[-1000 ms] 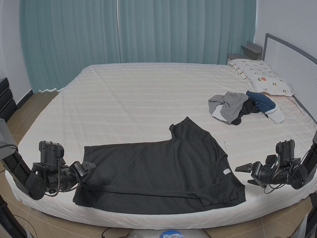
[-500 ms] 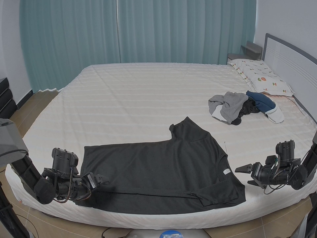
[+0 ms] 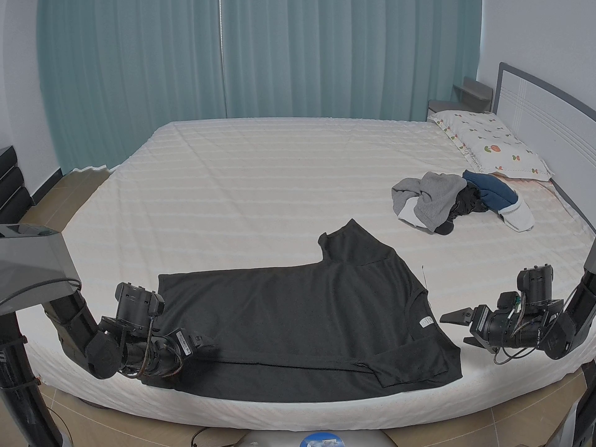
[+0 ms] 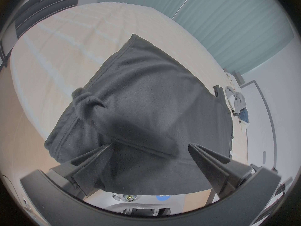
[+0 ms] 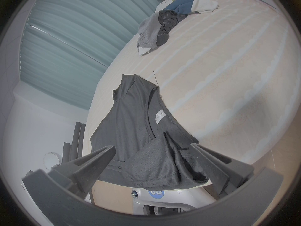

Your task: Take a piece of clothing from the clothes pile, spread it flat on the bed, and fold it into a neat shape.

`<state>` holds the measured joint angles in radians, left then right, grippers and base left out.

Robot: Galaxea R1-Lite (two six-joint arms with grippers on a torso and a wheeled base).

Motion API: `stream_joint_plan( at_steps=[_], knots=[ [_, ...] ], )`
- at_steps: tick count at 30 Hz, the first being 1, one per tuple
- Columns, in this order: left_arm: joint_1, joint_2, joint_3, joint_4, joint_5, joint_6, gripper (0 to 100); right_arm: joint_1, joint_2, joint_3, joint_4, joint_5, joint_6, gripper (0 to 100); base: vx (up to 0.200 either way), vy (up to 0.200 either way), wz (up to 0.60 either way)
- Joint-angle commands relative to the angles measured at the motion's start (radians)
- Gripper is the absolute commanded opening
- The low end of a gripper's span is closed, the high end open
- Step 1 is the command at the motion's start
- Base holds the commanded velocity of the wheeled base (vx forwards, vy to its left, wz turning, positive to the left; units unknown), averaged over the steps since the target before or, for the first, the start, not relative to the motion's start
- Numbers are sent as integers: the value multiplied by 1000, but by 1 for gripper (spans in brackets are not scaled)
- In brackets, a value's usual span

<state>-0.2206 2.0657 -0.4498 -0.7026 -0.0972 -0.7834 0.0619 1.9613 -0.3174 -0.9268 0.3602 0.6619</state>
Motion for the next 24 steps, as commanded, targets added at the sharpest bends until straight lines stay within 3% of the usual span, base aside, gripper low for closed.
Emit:
stream_joint_plan(
  at_steps=[1,9,17,24],
  knots=[
    [29,17,-35,-3,2,-28,100,6,34,20,-37,0,1,100,0,0,0],
    [64,20,-49,-55,4,-39,100,7,56,31,-83,-23,1,100,0,0,0],
    [92,60,-69,-204,4,-123,100,18,56,31,-83,-27,1,100,0,0,0],
    [110,131,-69,-291,21,-134,100,18,56,31,-83,-27,2,100,0,0,0]
  ],
)
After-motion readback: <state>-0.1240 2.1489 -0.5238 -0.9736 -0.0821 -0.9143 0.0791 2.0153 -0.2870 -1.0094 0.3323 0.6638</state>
